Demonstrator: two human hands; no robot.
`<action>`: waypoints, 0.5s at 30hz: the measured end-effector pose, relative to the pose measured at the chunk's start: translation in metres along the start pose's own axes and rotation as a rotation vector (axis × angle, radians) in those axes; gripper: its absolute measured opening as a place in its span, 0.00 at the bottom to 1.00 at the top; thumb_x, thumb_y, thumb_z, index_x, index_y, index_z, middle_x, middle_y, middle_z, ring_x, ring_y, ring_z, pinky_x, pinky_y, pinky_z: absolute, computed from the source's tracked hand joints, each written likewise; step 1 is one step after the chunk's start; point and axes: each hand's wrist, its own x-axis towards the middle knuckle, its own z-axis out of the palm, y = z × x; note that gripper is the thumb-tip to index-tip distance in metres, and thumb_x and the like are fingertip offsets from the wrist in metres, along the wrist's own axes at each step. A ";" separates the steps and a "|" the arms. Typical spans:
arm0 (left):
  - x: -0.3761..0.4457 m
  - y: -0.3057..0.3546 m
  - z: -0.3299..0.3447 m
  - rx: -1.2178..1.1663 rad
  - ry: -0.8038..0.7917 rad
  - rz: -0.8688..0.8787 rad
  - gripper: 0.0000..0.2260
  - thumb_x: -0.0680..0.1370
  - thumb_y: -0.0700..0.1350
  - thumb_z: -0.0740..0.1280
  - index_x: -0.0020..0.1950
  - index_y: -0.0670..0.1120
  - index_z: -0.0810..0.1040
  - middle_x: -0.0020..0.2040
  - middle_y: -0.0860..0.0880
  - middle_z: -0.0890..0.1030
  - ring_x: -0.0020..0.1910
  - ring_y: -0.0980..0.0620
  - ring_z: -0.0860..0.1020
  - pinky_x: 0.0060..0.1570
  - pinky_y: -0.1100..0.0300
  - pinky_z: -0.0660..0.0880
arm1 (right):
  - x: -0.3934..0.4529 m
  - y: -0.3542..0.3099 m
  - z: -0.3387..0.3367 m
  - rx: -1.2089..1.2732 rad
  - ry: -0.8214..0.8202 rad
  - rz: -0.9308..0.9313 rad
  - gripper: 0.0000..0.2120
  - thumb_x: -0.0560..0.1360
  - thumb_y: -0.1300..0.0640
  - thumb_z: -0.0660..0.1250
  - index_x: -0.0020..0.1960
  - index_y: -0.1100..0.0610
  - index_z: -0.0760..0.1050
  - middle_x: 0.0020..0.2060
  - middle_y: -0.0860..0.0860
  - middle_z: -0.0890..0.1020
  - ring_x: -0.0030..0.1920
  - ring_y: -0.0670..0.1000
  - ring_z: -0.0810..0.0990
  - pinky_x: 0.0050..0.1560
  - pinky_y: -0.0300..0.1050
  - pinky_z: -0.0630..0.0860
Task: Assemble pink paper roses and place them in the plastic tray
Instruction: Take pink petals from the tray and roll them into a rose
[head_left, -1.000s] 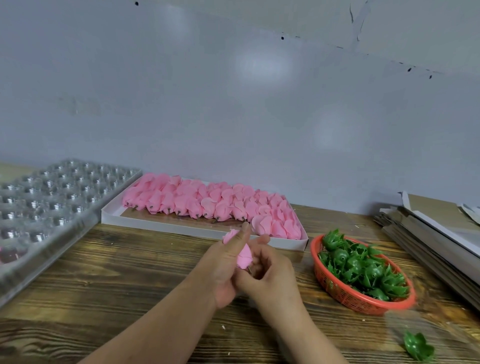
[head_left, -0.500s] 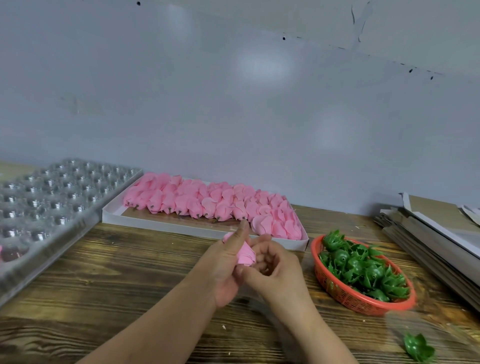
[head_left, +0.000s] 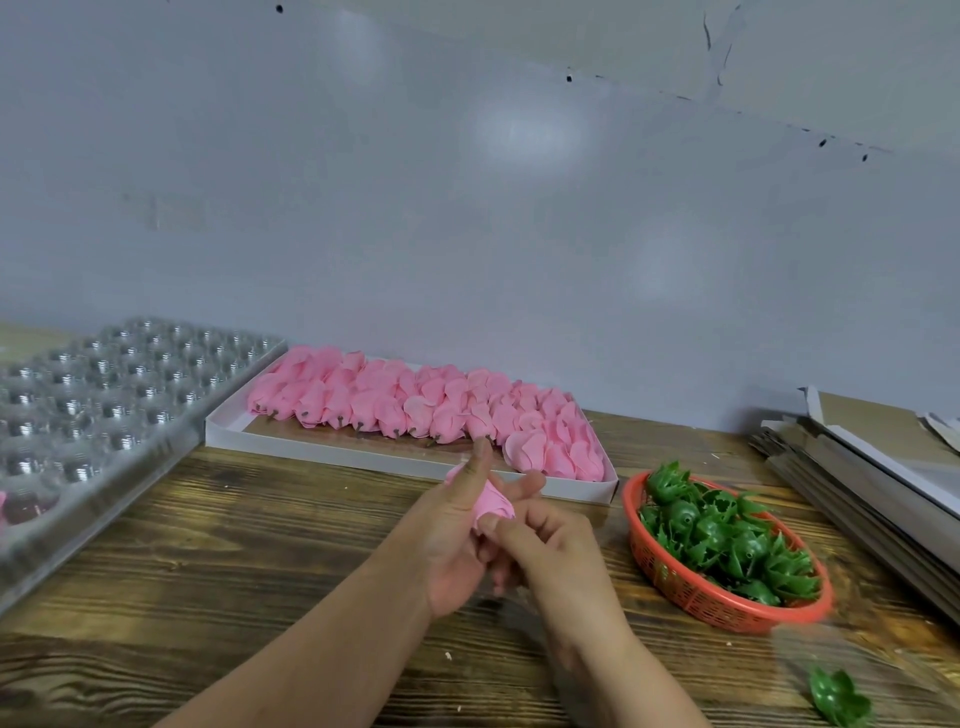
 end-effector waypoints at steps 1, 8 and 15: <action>0.000 0.000 0.001 -0.028 0.012 -0.002 0.19 0.66 0.60 0.66 0.41 0.44 0.70 0.49 0.43 0.85 0.42 0.45 0.80 0.40 0.54 0.75 | 0.000 0.000 0.000 -0.040 0.005 -0.026 0.08 0.71 0.66 0.71 0.34 0.63 0.77 0.26 0.55 0.74 0.25 0.48 0.68 0.25 0.37 0.66; 0.001 -0.003 -0.004 0.011 -0.111 0.009 0.28 0.64 0.64 0.68 0.48 0.41 0.78 0.53 0.41 0.84 0.50 0.45 0.83 0.55 0.49 0.78 | -0.001 -0.003 -0.002 -0.103 0.078 -0.148 0.04 0.69 0.68 0.71 0.37 0.64 0.78 0.26 0.54 0.72 0.30 0.51 0.67 0.32 0.45 0.64; -0.005 0.001 -0.010 0.297 -0.391 0.099 0.15 0.63 0.45 0.77 0.45 0.42 0.76 0.40 0.43 0.72 0.36 0.52 0.69 0.34 0.59 0.63 | -0.001 -0.008 -0.008 0.072 0.077 -0.050 0.08 0.71 0.70 0.66 0.35 0.63 0.77 0.23 0.57 0.73 0.23 0.48 0.71 0.26 0.36 0.70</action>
